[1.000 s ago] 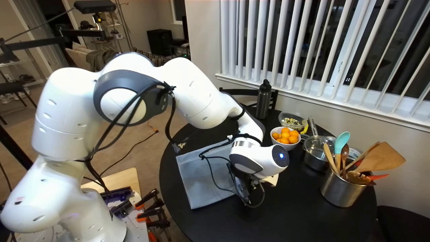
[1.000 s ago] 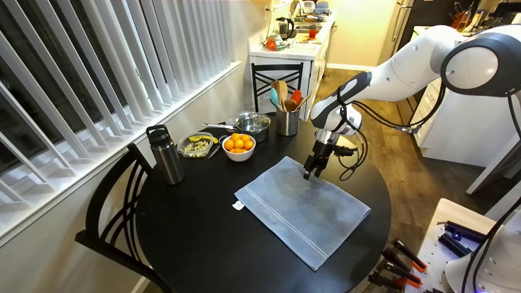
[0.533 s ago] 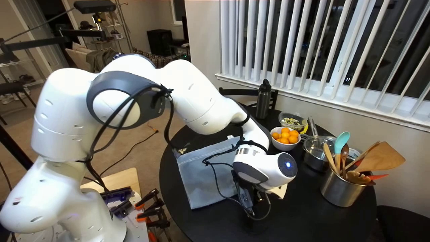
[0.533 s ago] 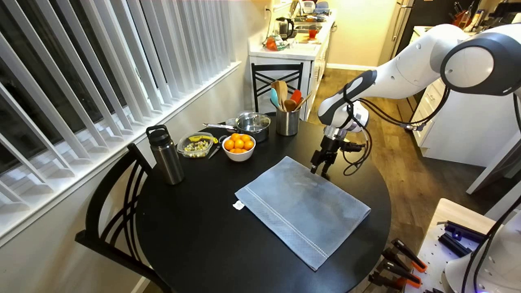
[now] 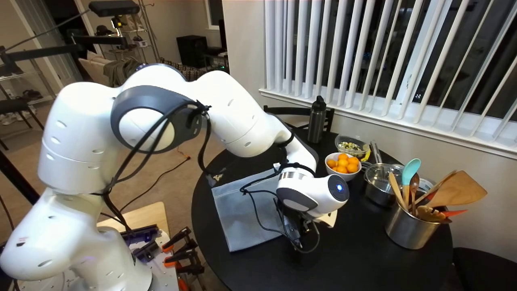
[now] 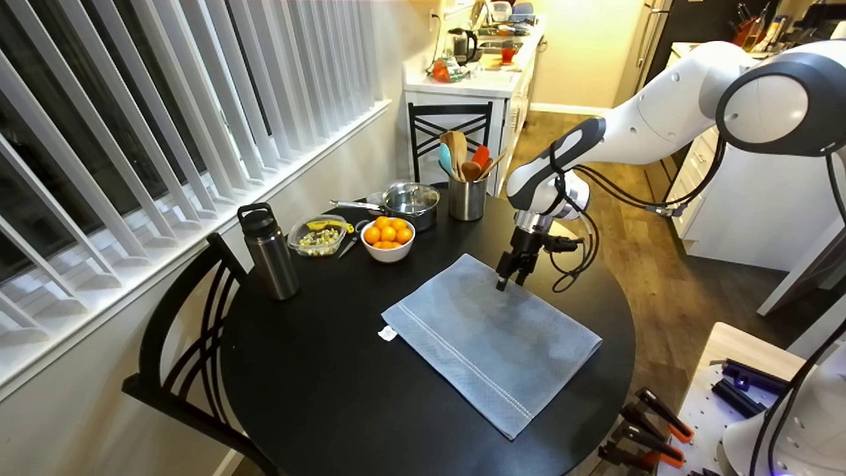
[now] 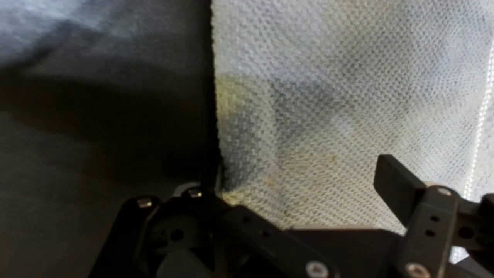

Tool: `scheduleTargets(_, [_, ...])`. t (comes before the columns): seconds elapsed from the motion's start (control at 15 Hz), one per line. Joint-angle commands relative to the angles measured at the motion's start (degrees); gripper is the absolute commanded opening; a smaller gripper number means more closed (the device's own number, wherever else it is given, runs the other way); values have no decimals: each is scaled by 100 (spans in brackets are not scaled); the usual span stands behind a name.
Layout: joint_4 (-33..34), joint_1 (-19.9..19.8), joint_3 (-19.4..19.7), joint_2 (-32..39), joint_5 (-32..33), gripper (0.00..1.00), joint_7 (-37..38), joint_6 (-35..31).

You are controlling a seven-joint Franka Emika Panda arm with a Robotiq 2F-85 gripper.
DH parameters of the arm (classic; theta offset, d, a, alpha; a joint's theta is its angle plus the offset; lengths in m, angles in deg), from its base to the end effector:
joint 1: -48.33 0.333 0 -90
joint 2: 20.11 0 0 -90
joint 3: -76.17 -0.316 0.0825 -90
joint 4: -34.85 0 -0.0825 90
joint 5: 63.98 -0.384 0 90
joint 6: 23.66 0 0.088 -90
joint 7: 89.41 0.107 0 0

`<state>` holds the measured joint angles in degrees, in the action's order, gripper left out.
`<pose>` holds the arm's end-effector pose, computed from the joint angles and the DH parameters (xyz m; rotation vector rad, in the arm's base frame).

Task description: Fold the towel

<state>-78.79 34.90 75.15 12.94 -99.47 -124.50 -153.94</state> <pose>0.5690 -0.1104 0.1525 -2.6433 0.1074 0.1142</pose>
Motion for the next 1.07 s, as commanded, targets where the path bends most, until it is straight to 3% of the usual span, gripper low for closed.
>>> scheduleTargets(0.0, [-138, 152, -168, -67, 235, 100, 232, -130])
scheduleTargets(0.53, [-140, 71, -198, -68, 352, 100, 394, -102])
scheduleTargets(0.67, [-173, 20, -195, -87, 312, 74, 392, -112])
scheduleTargets(1.0, [-242, -146, -117, -175, 281, 41, 461, -136])
